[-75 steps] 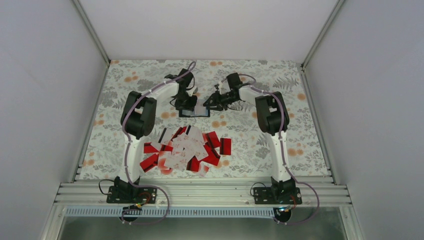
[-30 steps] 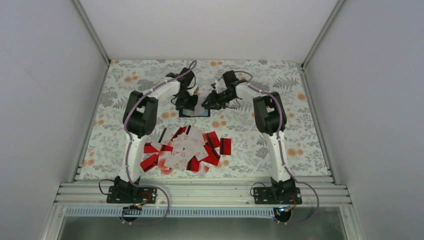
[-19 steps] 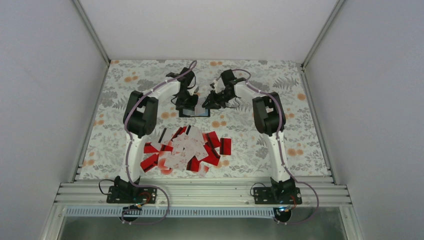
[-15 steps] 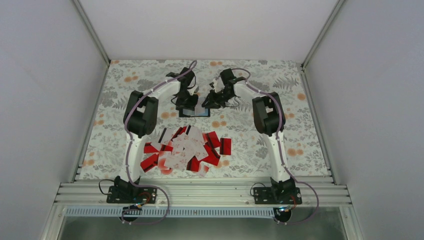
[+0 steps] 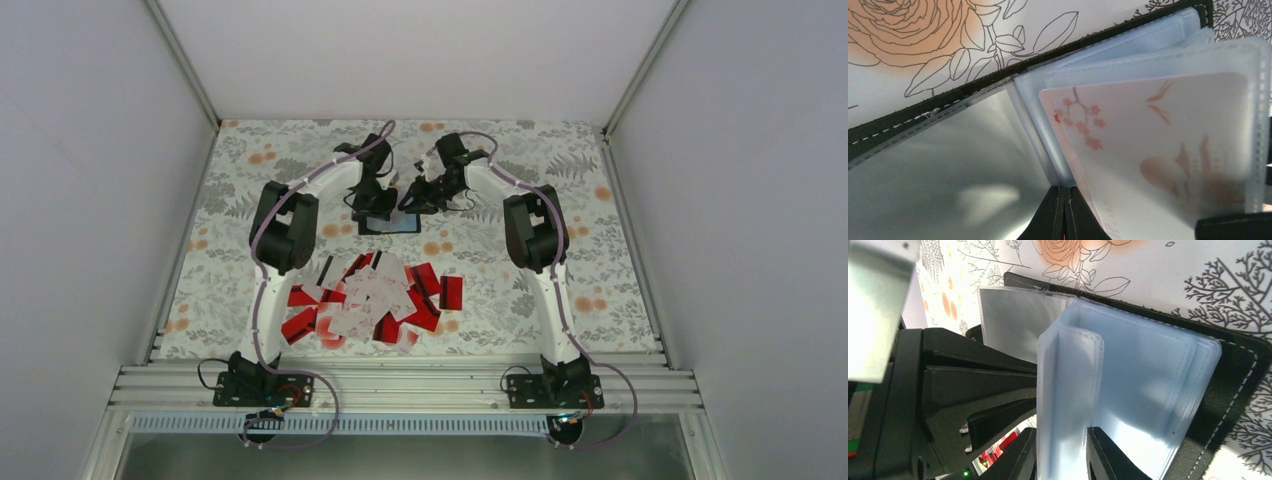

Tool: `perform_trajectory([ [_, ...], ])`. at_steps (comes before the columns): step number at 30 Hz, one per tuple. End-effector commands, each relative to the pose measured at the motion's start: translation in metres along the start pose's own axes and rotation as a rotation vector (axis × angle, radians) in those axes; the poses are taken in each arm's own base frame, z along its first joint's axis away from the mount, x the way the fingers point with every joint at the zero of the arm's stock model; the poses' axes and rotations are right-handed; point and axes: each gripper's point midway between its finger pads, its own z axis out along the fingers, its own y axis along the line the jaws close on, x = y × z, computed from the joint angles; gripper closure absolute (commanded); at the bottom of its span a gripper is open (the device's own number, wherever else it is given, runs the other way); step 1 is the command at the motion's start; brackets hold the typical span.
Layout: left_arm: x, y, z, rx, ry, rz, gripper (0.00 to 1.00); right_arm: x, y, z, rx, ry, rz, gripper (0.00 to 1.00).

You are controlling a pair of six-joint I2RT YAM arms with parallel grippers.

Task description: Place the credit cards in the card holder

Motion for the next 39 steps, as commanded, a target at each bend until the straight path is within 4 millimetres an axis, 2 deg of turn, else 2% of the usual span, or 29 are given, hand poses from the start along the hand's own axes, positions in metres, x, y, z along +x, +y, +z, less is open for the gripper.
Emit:
perform_trajectory([
  [1,-0.001,-0.005,0.012,-0.003,0.01,-0.008,0.97,-0.001,0.024,-0.002,-0.048,-0.002,-0.047,0.75],
  [9,-0.004,0.002,-0.014,-0.03,-0.021,-0.043,0.87,-0.007,0.034,0.0,-0.094,-0.002,-0.055,0.72],
  [14,-0.003,0.012,-0.033,-0.053,-0.038,-0.076,0.81,-0.007,0.039,0.007,-0.127,0.014,-0.06,0.7],
  [20,0.005,0.042,-0.063,-0.099,-0.071,-0.143,0.8,-0.005,0.043,0.024,-0.166,0.04,-0.061,0.69],
  [26,0.026,0.081,-0.106,-0.159,-0.141,-0.228,0.76,-0.006,0.059,0.049,-0.229,0.068,-0.089,0.69],
  [32,0.04,0.095,-0.144,-0.199,-0.246,-0.258,0.66,-0.009,0.074,0.065,-0.302,0.1,-0.107,0.68],
  [35,0.037,0.092,-0.164,-0.2,-0.332,-0.253,0.5,-0.011,0.091,0.051,-0.33,0.089,-0.157,0.66],
  [36,0.035,0.091,-0.171,-0.197,-0.361,-0.253,0.39,-0.011,0.099,0.045,-0.341,0.084,-0.181,0.65],
  [38,0.029,0.088,-0.185,-0.188,-0.421,-0.243,0.08,-0.01,0.117,0.028,-0.364,0.07,-0.235,0.63],
  [39,0.026,0.087,-0.193,-0.187,-0.453,-0.243,0.01,-0.009,0.128,0.018,-0.374,0.061,-0.267,0.62],
])
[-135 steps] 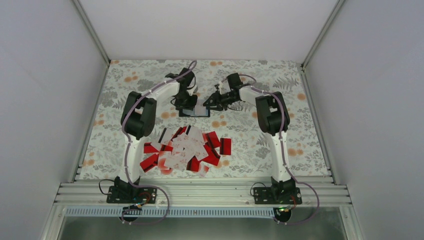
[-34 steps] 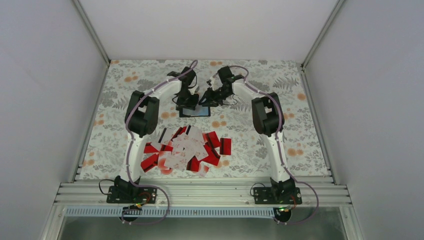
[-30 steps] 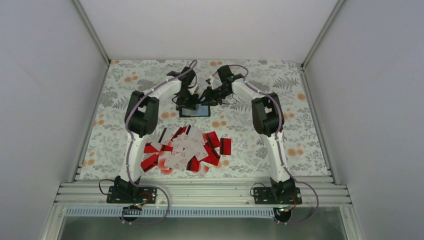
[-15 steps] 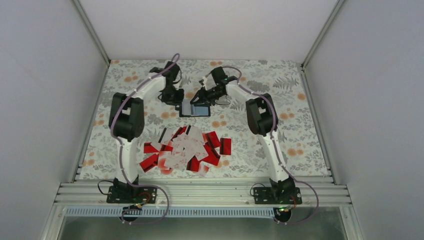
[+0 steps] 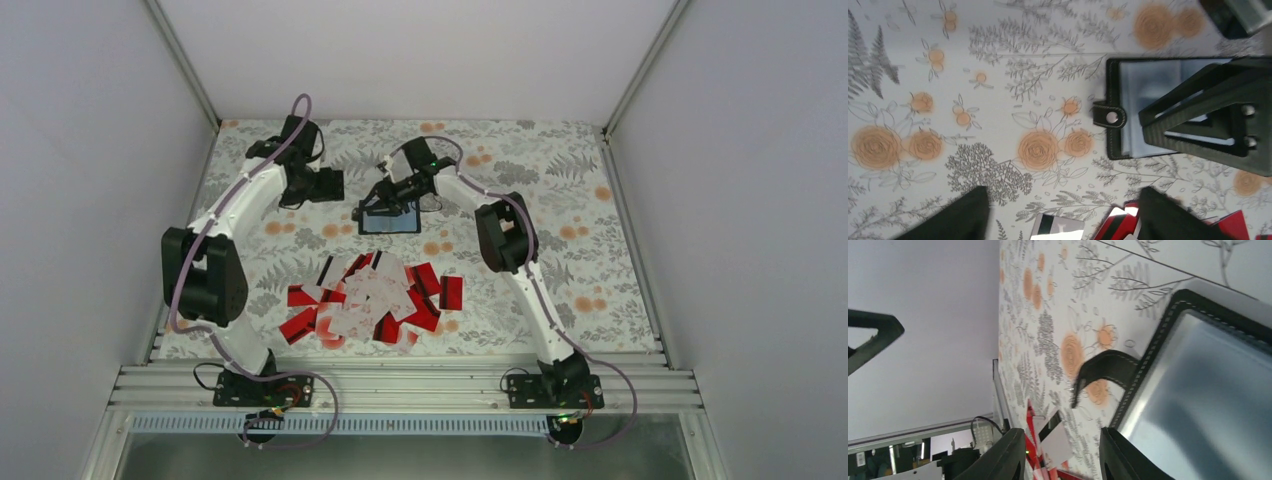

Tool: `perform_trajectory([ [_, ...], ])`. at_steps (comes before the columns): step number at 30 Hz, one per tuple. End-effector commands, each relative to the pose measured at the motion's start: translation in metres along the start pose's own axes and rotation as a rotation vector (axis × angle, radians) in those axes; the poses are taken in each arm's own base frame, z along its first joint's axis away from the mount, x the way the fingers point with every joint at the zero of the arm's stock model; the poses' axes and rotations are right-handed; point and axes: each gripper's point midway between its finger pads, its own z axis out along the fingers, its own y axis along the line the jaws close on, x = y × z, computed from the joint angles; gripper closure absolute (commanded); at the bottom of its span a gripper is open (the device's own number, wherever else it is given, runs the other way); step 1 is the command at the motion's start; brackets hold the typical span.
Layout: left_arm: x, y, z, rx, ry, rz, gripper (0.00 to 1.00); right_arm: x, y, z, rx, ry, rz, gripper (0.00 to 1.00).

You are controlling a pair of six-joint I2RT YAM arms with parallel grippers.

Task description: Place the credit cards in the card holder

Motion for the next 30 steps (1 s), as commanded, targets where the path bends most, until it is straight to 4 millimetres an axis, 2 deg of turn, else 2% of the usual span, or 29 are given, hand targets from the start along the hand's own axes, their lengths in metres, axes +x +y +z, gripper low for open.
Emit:
perform_trajectory([
  [1,-0.033,-0.003,-0.034,0.023,-0.187,-0.009,0.0,-0.008,0.084,-0.037,-0.079,-0.038,-0.203,0.61],
  [3,-0.041,-0.004,-0.044,0.037,-0.229,-0.024,0.0,-0.007,0.103,-0.054,-0.051,-0.065,-0.266,0.58],
  [6,-0.043,-0.015,-0.054,0.116,-0.252,-0.011,0.0,0.0,0.118,-0.079,0.06,-0.11,-0.348,0.55],
  [9,-0.028,-0.037,-0.057,0.242,-0.234,0.053,0.0,0.011,0.116,-0.107,0.252,-0.181,-0.398,0.49],
  [13,0.016,-0.056,-0.048,0.31,-0.16,0.138,0.01,0.046,0.081,-0.124,0.41,-0.208,-0.347,0.39],
  [14,0.033,-0.056,-0.042,0.301,-0.128,0.144,0.02,0.061,0.066,-0.123,0.43,-0.191,-0.315,0.37],
  [18,0.087,-0.049,-0.017,0.242,0.005,0.112,0.07,0.101,0.038,-0.124,0.474,-0.159,-0.258,0.34],
  [22,0.125,-0.051,-0.005,0.222,0.077,0.12,0.07,0.13,0.013,-0.128,0.564,-0.147,-0.222,0.32],
  [26,0.147,-0.05,-0.001,0.214,0.112,0.127,0.07,0.153,0.003,-0.124,0.655,-0.12,-0.231,0.31],
  [30,0.152,-0.043,-0.006,0.188,0.093,0.128,0.04,0.17,0.002,-0.111,0.736,-0.097,-0.27,0.27],
])
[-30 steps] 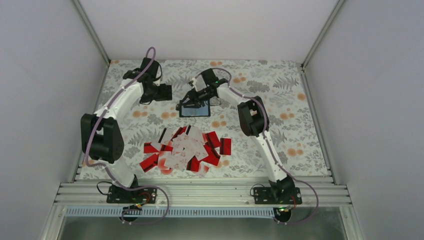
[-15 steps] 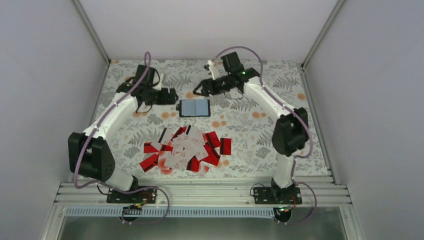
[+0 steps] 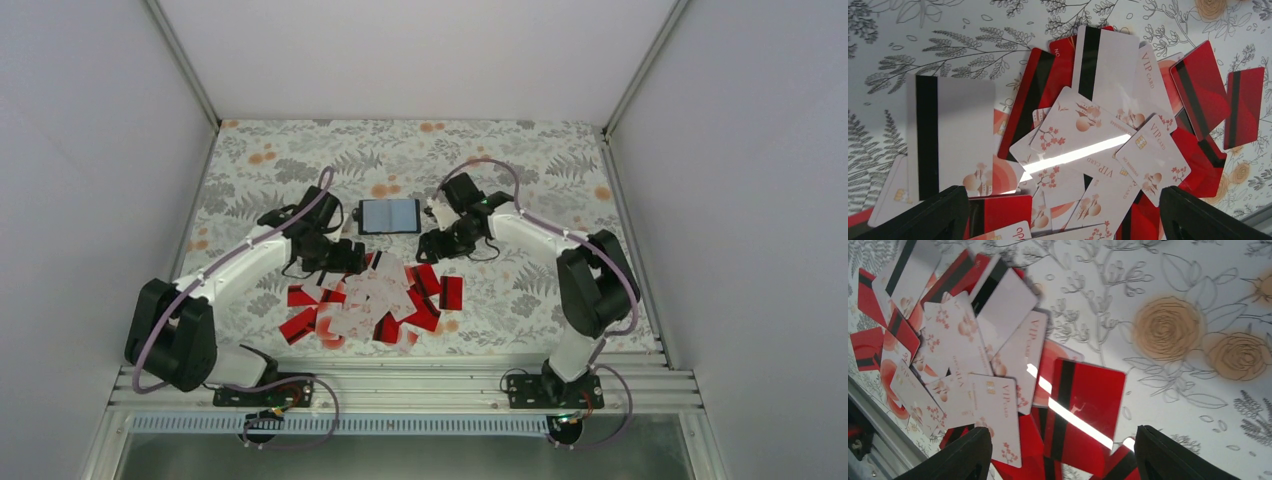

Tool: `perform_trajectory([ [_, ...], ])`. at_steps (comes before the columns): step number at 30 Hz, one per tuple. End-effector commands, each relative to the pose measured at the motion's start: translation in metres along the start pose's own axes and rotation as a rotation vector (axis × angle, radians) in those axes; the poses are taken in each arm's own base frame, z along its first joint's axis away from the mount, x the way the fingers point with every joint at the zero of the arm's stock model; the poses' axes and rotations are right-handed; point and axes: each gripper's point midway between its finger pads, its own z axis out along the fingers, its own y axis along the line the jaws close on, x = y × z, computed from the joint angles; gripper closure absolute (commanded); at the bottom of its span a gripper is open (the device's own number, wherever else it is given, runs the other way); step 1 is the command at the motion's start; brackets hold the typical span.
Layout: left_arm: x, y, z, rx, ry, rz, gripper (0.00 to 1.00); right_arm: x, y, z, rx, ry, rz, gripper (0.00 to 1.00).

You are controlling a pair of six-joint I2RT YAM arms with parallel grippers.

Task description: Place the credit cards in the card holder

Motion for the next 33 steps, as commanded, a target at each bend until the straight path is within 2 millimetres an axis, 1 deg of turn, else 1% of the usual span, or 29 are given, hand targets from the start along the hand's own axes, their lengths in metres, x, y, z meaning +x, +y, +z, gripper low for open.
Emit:
perform_trajectory([
  [1,-0.001,0.002,-0.016,-0.027,-0.063,-0.01,0.01,0.001,0.021,-0.006,0.112,-0.061,-0.113,0.27],
  [3,0.001,0.007,-0.023,-0.051,-0.079,-0.014,0.0,0.008,0.032,0.001,0.14,-0.049,-0.15,0.25],
  [8,0.009,0.014,-0.04,-0.082,-0.129,-0.012,0.0,0.028,0.059,0.024,0.226,-0.002,-0.232,0.22],
  [9,0.012,0.014,-0.044,-0.083,-0.139,-0.012,0.0,0.03,0.058,0.029,0.245,0.007,-0.23,0.21],
  [11,0.017,0.015,-0.051,-0.082,-0.158,-0.009,0.0,0.04,0.066,0.039,0.271,0.031,-0.243,0.21],
  [13,0.023,0.017,-0.055,-0.083,-0.167,-0.008,0.0,0.045,0.072,0.047,0.297,0.041,-0.247,0.2],
  [16,0.024,0.015,-0.063,-0.067,-0.194,0.002,0.0,0.053,0.079,0.062,0.315,0.064,-0.239,0.18],
  [20,0.023,0.015,-0.067,-0.072,-0.211,0.011,0.0,0.062,0.073,0.08,0.37,0.101,-0.213,0.16],
  [23,0.023,0.014,-0.067,-0.066,-0.212,0.012,0.0,0.063,0.072,0.087,0.388,0.108,-0.192,0.16],
  [25,0.023,0.014,-0.067,-0.065,-0.214,0.015,0.0,0.065,0.066,0.091,0.412,0.111,-0.172,0.18],
  [27,0.022,0.014,-0.067,-0.065,-0.215,0.016,0.0,0.069,0.06,0.094,0.432,0.124,-0.162,0.21],
  [33,0.02,0.014,-0.066,-0.068,-0.214,0.019,0.0,0.084,0.046,0.107,0.512,0.166,-0.175,0.39],
])
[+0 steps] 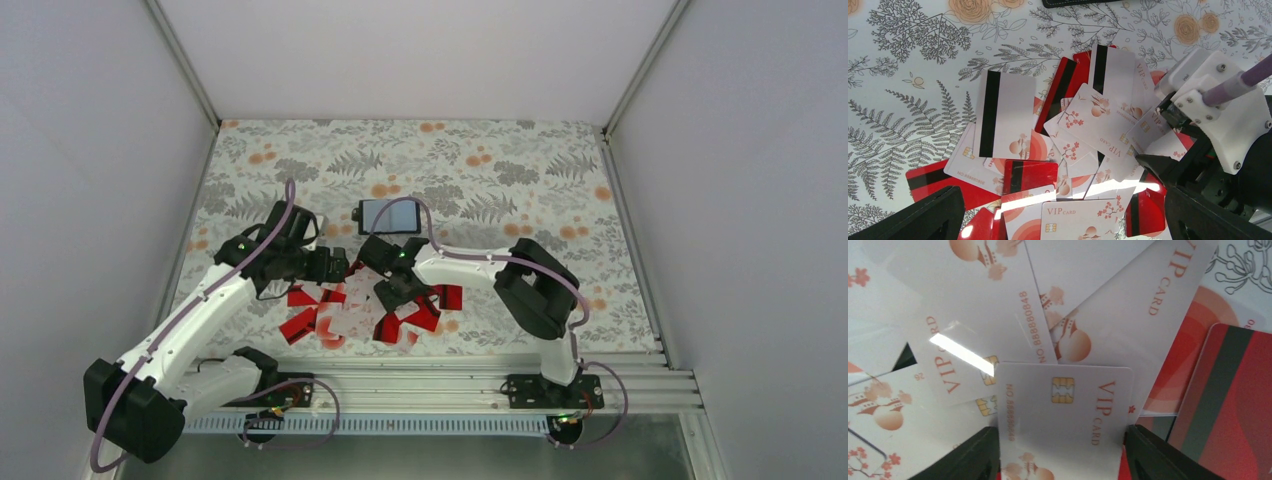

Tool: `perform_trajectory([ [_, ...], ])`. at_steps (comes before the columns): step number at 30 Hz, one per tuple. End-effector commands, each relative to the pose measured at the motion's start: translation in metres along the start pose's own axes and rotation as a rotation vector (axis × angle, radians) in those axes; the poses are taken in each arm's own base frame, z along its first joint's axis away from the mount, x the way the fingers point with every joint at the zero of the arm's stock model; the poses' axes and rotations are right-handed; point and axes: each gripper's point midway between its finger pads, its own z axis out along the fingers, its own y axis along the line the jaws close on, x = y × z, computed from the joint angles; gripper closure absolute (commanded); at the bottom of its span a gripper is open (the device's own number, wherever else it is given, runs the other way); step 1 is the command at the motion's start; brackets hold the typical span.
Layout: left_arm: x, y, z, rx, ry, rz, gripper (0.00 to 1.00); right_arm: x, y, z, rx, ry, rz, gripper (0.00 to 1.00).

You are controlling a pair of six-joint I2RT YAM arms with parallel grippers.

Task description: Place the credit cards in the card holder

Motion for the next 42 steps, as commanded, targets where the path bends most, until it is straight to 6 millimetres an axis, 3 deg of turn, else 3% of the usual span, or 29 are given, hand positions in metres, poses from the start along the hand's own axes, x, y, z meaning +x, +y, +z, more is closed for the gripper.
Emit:
perform_trajectory([
  [1,0.001,0.002,0.002,-0.012,0.003,0.005,0.0,0.026,-0.005,0.031,0.104,0.089,-0.01,0.39],
  [5,0.002,0.002,0.002,-0.011,0.004,0.006,0.0,0.037,0.001,0.043,0.121,0.122,-0.031,0.41],
  [9,0.002,0.002,0.003,-0.012,0.008,0.006,0.0,0.038,0.005,0.046,0.11,0.122,-0.024,0.56],
  [13,0.002,0.001,0.004,-0.008,0.011,0.008,0.0,0.026,0.008,0.034,0.093,0.077,-0.01,0.57],
  [18,0.001,-0.001,0.002,0.001,0.012,0.005,0.0,0.003,0.012,0.005,0.03,-0.01,0.028,0.56],
  [24,0.005,-0.01,0.002,0.051,0.042,-0.019,0.0,-0.014,0.016,-0.034,-0.084,-0.076,0.04,0.46],
  [28,0.015,-0.009,0.012,0.055,0.093,-0.094,0.0,-0.028,0.021,-0.054,-0.171,-0.137,-0.009,0.29],
  [31,0.017,-0.007,0.023,0.041,0.112,-0.164,0.04,-0.039,0.022,-0.05,-0.185,-0.15,-0.078,0.2],
  [35,0.001,0.016,0.019,-0.079,0.042,-0.267,0.18,-0.055,0.028,-0.034,-0.16,-0.143,-0.143,0.17],
  [38,-0.008,0.021,0.018,-0.082,0.022,-0.286,0.19,-0.065,0.029,-0.023,-0.132,-0.137,-0.159,0.17],
  [42,-0.004,0.025,0.024,-0.082,0.055,-0.293,0.19,-0.071,0.029,-0.008,-0.093,-0.116,-0.178,0.17],
])
